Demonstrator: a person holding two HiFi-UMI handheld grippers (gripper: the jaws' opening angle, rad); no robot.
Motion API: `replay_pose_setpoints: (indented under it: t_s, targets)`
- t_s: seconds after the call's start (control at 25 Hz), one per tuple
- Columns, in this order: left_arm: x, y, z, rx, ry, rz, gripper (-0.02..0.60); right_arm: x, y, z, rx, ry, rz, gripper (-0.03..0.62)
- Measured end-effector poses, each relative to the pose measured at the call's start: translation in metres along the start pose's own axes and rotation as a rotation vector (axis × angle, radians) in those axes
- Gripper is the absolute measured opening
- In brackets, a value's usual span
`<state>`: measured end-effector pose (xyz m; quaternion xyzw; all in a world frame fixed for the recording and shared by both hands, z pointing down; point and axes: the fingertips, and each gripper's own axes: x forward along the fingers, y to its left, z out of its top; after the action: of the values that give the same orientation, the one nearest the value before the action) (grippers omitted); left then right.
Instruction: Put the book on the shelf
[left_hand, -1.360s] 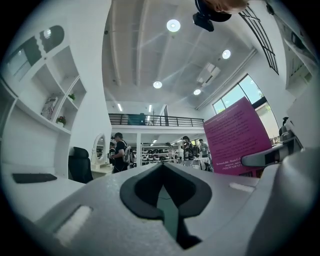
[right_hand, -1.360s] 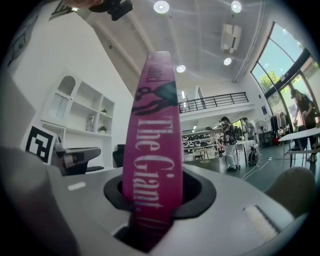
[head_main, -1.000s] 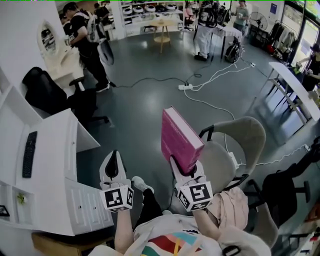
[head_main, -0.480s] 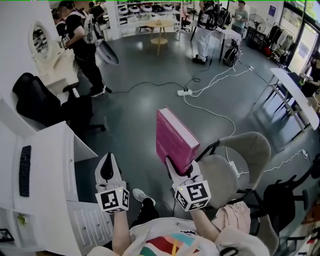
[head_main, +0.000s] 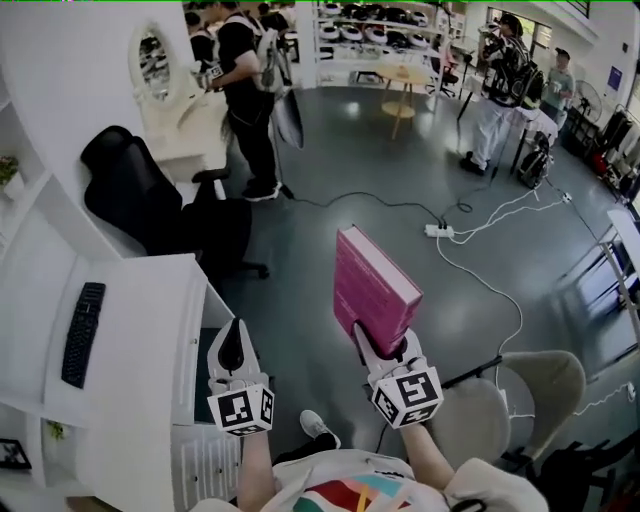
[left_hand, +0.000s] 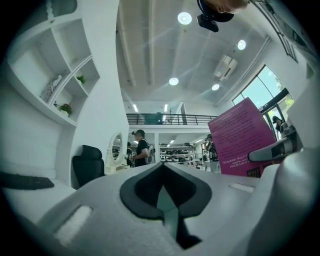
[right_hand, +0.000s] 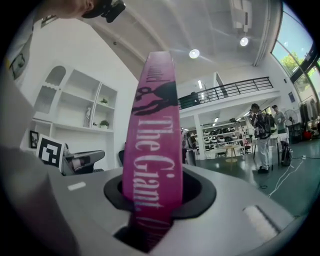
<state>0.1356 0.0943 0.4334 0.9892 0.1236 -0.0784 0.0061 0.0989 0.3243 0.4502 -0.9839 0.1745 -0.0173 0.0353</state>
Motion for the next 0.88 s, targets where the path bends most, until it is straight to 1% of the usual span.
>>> replay_pose_setpoints:
  t_s: [0.16,0.28,0.4,0.52,0.68,0.88]
  targets:
    - [0.01,0.072,-0.003,0.004,-0.011,0.145,0.003,0.077,0.041,0.003,-0.009,-0.001,0.146,0.141]
    - [0.008,0.115,0.002,0.026,-0.039,0.231,0.003,0.121,0.075,0.002,-0.045,-0.003,0.256,0.14]
    - [-0.004,0.154,0.009,0.052,-0.051,0.326,0.003,0.157,0.114,0.0,-0.045,-0.004,0.363,0.141]
    - [-0.027,0.188,0.016,0.094,-0.05,0.451,0.003,0.189,0.16,0.003,-0.047,-0.019,0.502,0.14]
    - [-0.067,0.236,0.024,0.133,-0.044,0.651,0.003,0.227,0.23,0.009,-0.036,-0.039,0.706,0.14]
    - [-0.127,0.293,0.038,0.115,-0.04,0.885,0.003,0.26,0.329,0.014,0.0,-0.041,0.942,0.141]
